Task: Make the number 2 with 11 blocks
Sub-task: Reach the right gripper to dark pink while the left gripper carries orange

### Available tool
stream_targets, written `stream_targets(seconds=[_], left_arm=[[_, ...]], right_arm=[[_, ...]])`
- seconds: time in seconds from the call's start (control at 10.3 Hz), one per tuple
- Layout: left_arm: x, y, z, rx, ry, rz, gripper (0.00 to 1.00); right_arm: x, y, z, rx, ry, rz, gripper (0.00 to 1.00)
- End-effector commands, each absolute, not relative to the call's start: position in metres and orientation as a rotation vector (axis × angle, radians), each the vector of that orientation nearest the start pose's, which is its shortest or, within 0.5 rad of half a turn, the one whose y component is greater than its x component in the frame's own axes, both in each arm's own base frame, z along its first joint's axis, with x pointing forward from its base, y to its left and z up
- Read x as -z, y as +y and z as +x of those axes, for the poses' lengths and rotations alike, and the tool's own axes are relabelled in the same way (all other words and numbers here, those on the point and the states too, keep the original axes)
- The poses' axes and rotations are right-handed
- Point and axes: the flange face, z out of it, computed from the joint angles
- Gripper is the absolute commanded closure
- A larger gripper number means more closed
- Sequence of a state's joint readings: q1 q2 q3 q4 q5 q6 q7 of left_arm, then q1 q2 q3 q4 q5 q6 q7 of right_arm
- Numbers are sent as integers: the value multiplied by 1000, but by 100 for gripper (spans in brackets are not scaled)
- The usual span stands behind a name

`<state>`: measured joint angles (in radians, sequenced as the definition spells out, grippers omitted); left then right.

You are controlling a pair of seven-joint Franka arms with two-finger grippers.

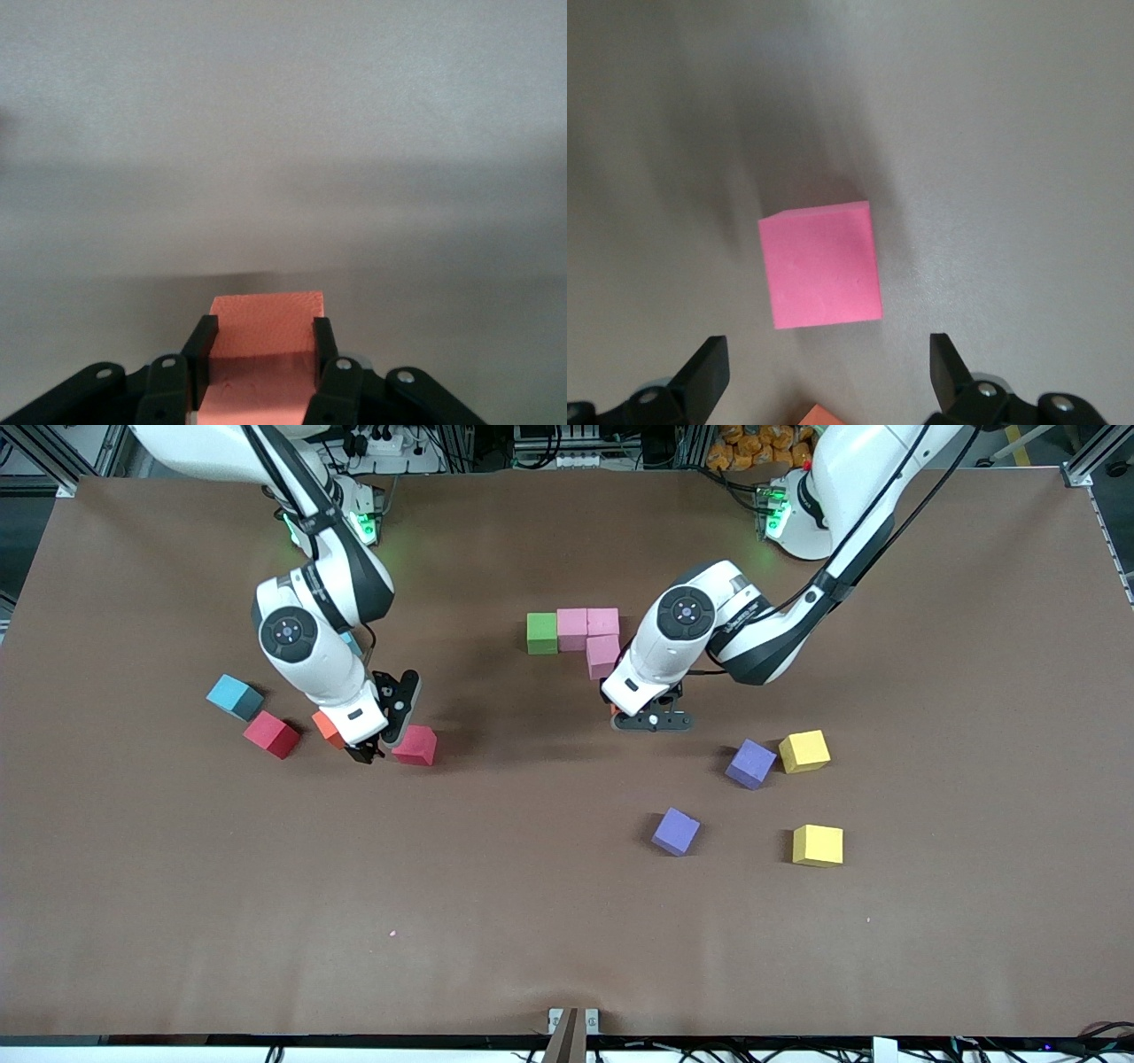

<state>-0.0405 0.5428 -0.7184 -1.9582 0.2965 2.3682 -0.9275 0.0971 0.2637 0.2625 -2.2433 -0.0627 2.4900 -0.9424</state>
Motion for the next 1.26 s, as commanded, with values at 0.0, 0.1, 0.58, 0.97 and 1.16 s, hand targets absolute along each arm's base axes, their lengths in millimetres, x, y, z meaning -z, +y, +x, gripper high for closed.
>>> stream_targets(seconds=[0.0,0.1,0.58,0.97,1.16], left_arm=[[-244,-420,469,-110,-84,-3244,65],[-239,-421,469,-91,-94,-3233,65],[-225,-444,446,-107,-131,-3229,65],[-215,-446,438,-14,-83,-3182,65],[-211,-447,437,-26,-81,-3180,65]], right_arm=[[-238,193,513,16,-1959,-2384,0],[-234,197,513,32,-1992,-2356,0],[-219,214,523,58,-2020,-2313,0],[-208,215,522,82,-2015,-2314,0],[-207,216,521,80,-2020,-2310,0]])
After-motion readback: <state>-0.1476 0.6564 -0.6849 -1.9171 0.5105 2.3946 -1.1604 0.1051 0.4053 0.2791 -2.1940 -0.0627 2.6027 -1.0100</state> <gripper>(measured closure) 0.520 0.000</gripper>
